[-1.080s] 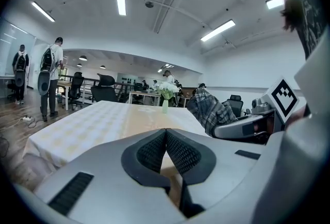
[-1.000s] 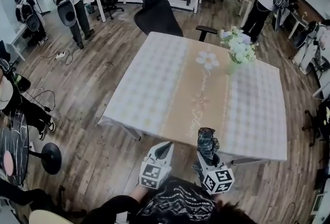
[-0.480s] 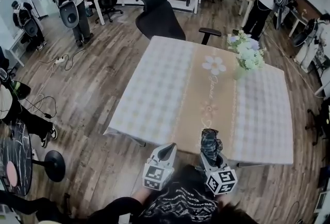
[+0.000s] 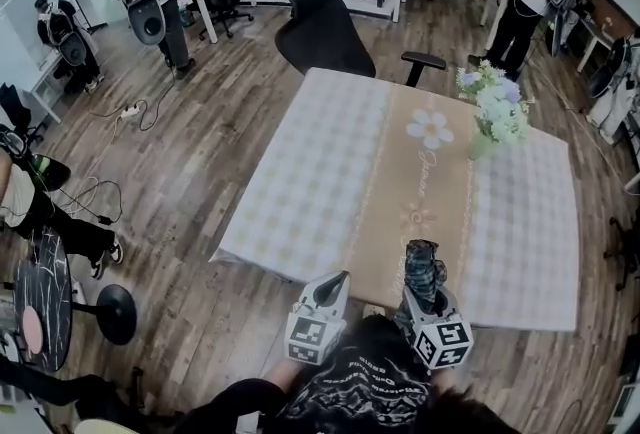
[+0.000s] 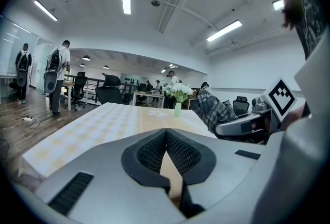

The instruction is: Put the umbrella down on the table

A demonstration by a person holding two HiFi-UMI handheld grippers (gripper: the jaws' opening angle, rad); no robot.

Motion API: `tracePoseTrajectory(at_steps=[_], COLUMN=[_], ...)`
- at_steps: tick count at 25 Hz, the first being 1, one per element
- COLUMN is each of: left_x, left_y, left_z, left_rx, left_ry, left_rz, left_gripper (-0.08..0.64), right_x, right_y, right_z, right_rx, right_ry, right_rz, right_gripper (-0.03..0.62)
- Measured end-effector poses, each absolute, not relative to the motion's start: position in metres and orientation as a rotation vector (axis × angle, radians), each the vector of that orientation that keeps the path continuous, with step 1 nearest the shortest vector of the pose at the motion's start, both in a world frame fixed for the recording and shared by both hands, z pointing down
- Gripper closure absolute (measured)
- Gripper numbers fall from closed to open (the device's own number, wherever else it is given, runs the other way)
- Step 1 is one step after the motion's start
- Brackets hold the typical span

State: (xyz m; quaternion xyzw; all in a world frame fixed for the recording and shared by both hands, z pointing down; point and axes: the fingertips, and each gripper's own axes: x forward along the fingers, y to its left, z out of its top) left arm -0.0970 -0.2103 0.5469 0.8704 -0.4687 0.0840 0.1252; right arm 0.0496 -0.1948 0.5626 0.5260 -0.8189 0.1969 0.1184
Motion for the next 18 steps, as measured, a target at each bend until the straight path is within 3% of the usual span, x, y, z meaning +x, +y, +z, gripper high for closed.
tracePoseTrajectory(at_steps=[18], left_x=[-0.081], left_y=[-0.244], left_z=[0.543], left_rx=[2.509], left_ry=[-1.463], left_rz=[0.283], left_gripper=[0.541], right_x=[0.098], right_y=[-0.313], right_z=[0.533], right_rx=[1.508], right_ry=[-2.366], right_rz=[0.427], right_gripper=[0.407])
